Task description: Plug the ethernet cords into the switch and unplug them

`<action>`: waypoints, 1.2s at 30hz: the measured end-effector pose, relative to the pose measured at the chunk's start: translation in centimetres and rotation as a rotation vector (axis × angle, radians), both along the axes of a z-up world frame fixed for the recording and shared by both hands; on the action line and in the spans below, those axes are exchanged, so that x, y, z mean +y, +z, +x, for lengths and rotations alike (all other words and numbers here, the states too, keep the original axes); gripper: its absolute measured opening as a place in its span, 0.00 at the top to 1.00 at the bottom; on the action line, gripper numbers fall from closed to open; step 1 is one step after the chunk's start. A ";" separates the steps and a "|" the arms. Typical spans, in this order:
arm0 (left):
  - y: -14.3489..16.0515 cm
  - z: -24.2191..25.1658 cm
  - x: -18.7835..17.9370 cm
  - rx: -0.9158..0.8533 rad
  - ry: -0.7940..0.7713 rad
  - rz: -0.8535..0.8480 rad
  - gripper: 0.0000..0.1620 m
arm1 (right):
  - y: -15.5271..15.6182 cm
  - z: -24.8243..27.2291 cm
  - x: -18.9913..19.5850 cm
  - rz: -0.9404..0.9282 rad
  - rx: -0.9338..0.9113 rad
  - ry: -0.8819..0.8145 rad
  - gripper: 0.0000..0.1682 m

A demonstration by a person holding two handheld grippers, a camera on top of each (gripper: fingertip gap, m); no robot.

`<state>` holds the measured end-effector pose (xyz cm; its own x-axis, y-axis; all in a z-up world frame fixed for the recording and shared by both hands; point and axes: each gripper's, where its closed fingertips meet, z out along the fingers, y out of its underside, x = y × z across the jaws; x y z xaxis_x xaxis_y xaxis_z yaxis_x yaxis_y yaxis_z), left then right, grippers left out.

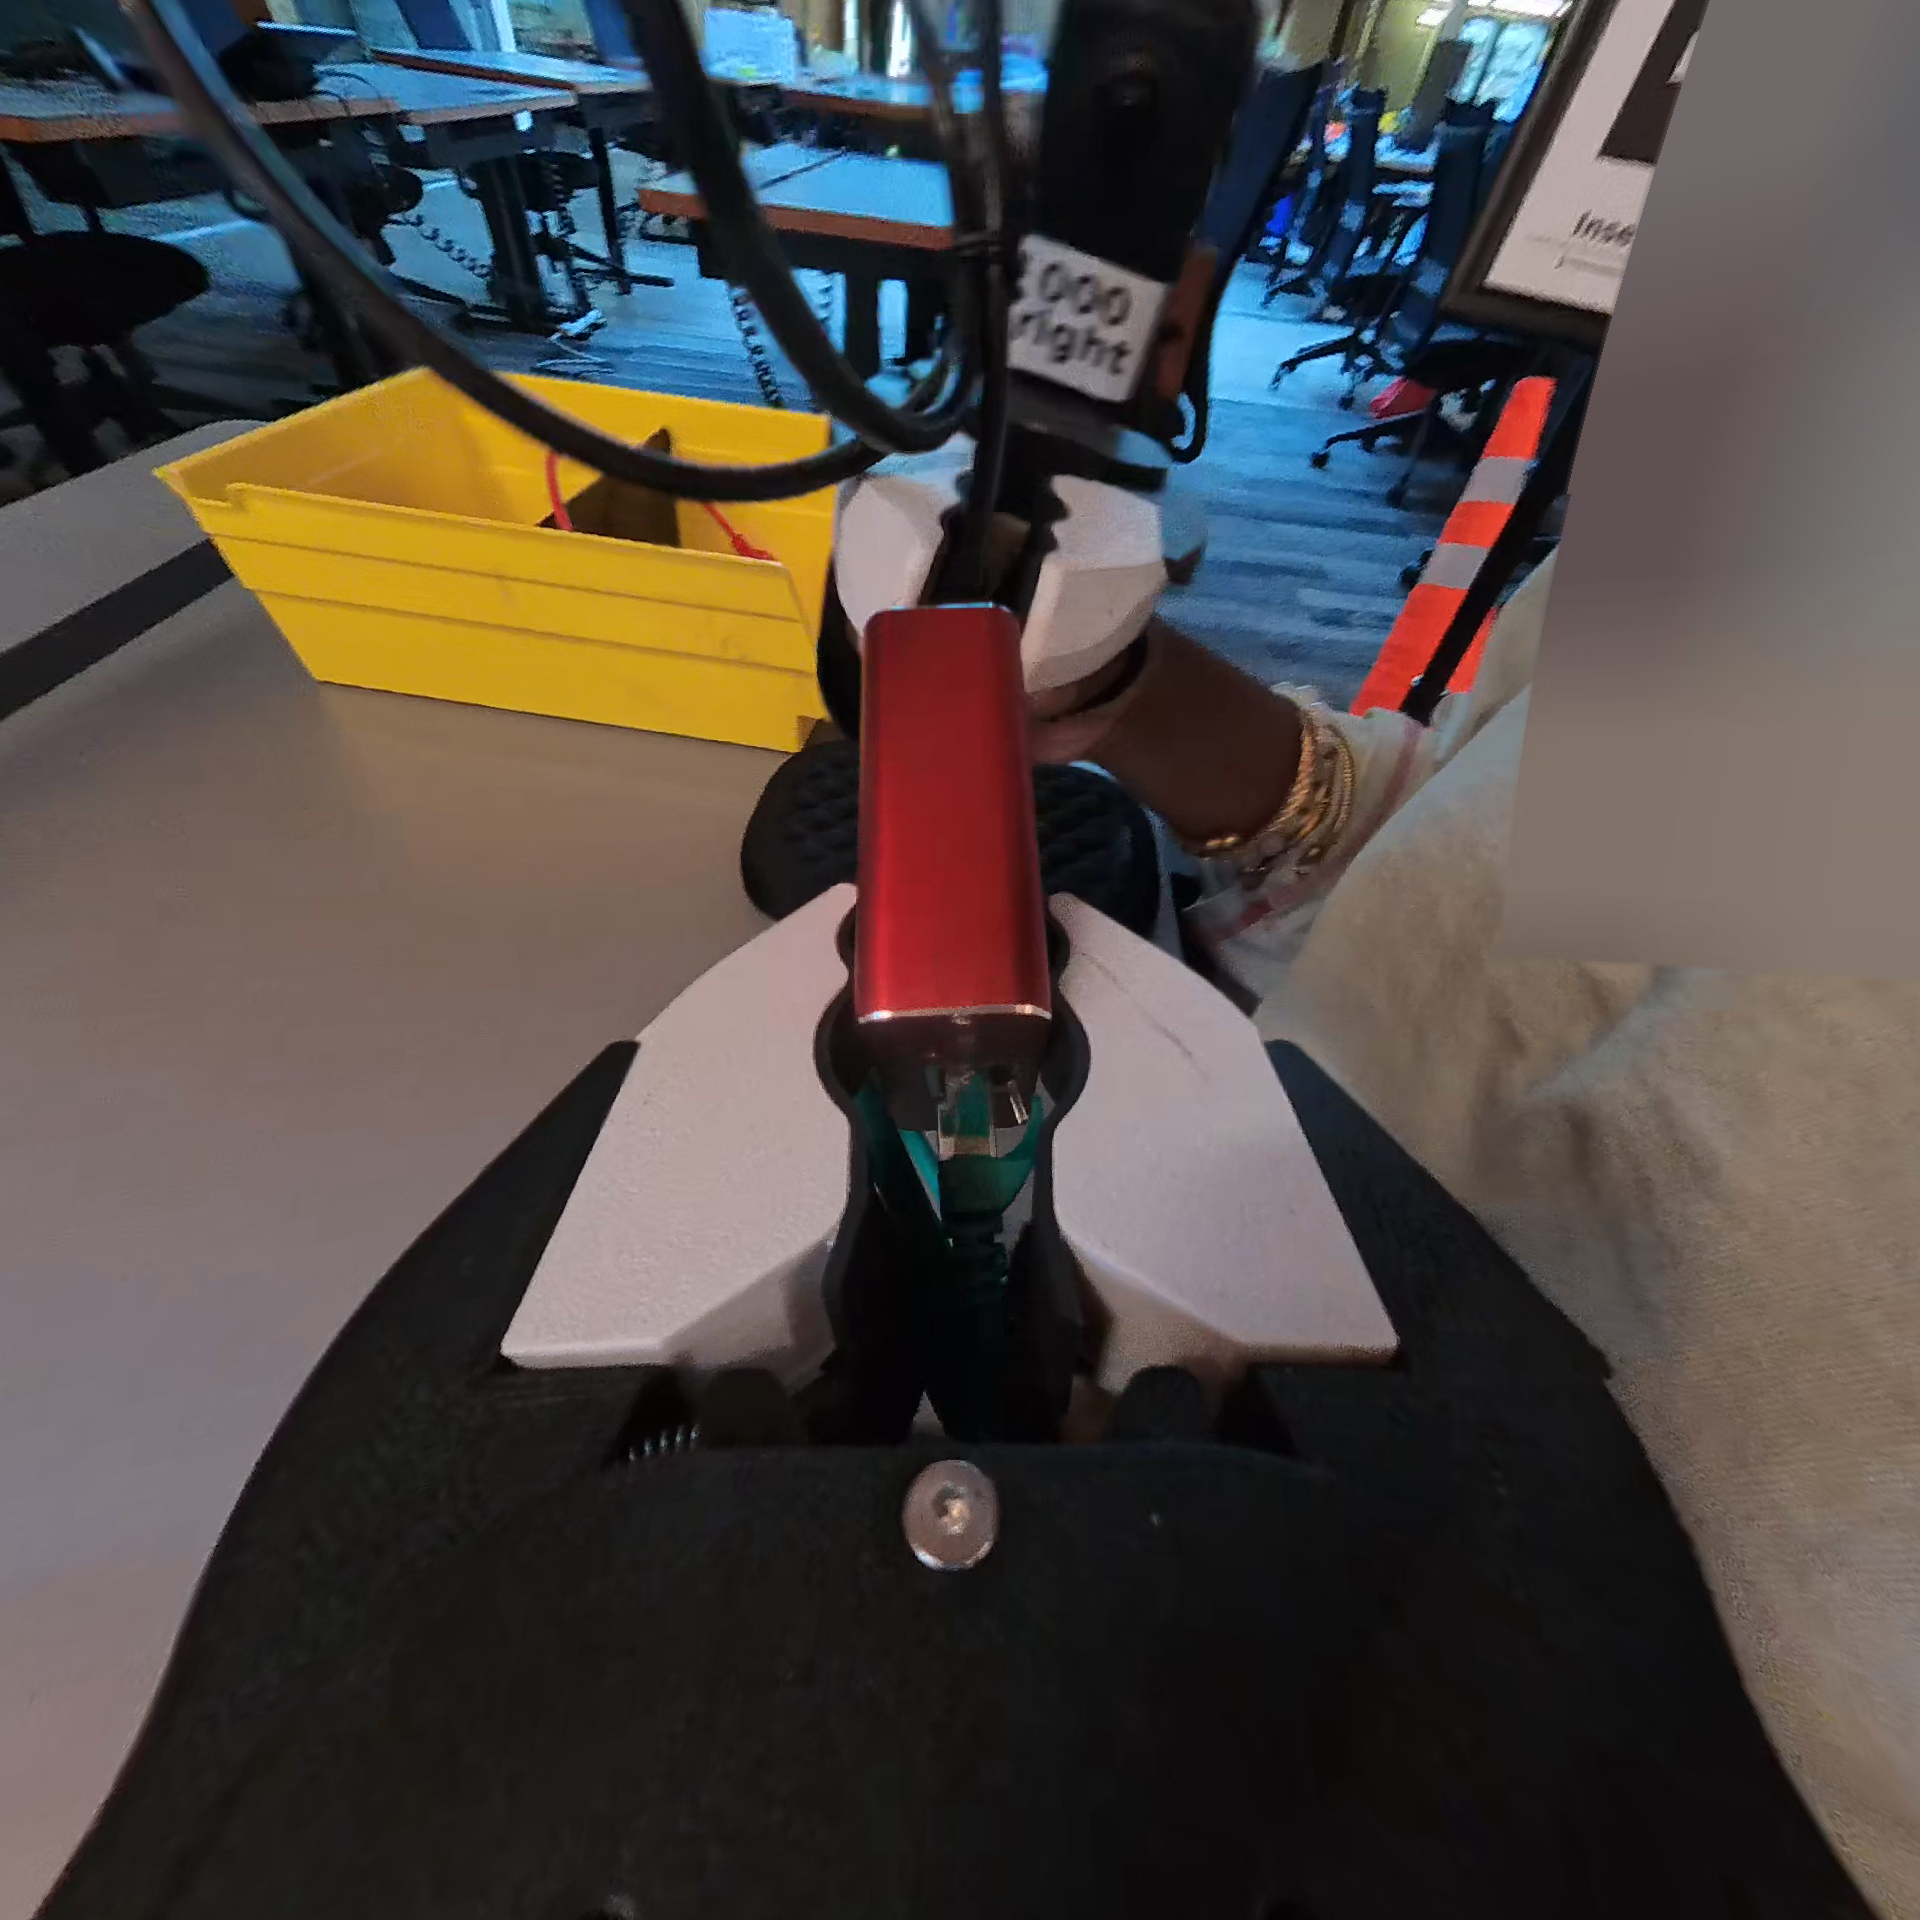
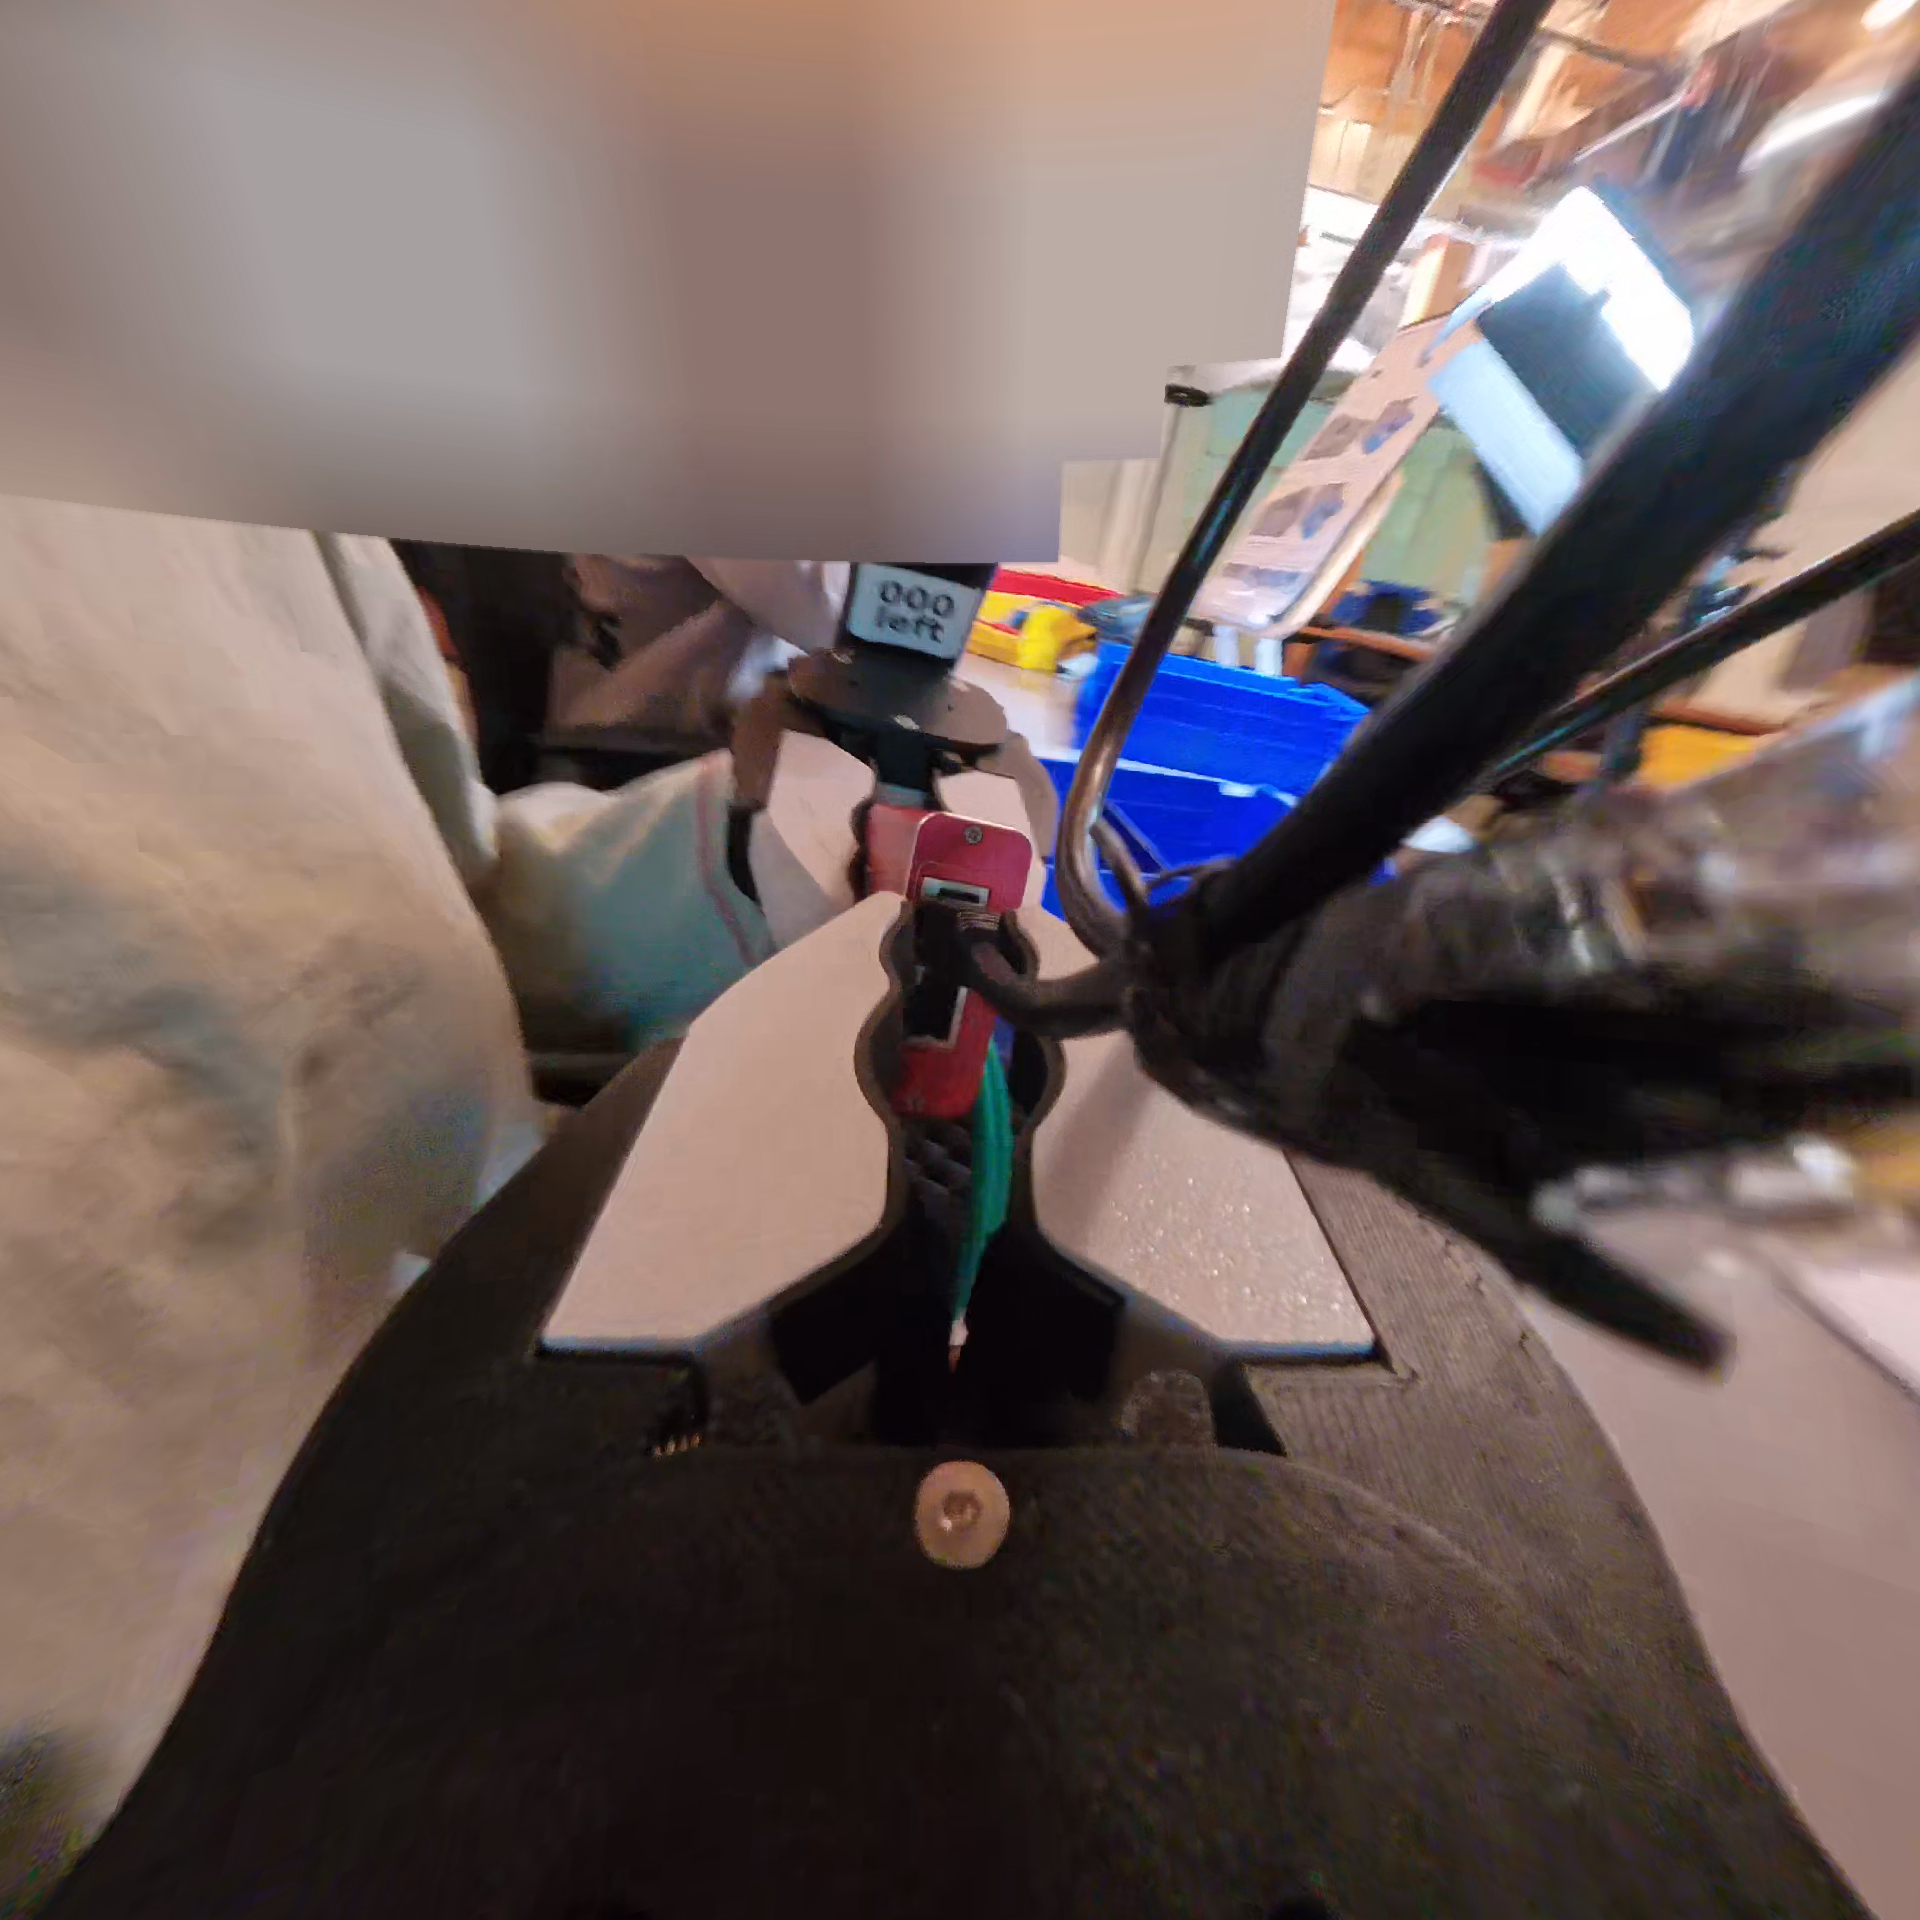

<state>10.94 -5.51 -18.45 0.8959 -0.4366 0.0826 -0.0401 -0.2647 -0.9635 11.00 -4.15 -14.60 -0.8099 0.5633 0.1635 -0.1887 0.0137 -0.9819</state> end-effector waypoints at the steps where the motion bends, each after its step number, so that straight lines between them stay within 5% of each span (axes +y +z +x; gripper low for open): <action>1: -0.1 -0.2 0.1 0.022 0.020 -0.003 0.83 | -0.1 -0.2 0.1 0.054 0.053 -0.059 0.90; 6: 0.4 0.6 0.7 0.020 0.029 0.039 0.82 | 1.0 0.3 0.6 0.047 0.229 -0.163 0.90; 14: 0.4 0.5 -0.2 0.023 -0.035 0.045 0.83 | 2.2 1.2 1.0 -0.028 0.263 -0.147 0.92; 16: 0.7 -0.9 -2.5 -0.083 -0.049 0.078 0.83 | 6.2 3.6 8.5 -0.338 0.388 -0.267 0.93; 18: 2.2 -2.1 -3.6 -0.246 -0.019 0.153 0.83 | 6.9 5.4 13.1 -0.349 0.411 -0.351 0.93; 21: 2.0 -3.2 -2.6 -0.196 0.085 0.176 0.83 | 4.9 4.0 15.3 -0.083 0.209 -0.538 0.92; 30: 1.6 -3.4 -1.7 -0.176 0.135 0.164 0.82 | -3.6 9.5 33.0 0.256 -0.486 -1.506 0.92; 36: 1.5 -3.0 -1.8 -0.143 0.133 0.147 0.82 | -10.4 9.9 36.2 0.335 -0.868 -1.599 0.91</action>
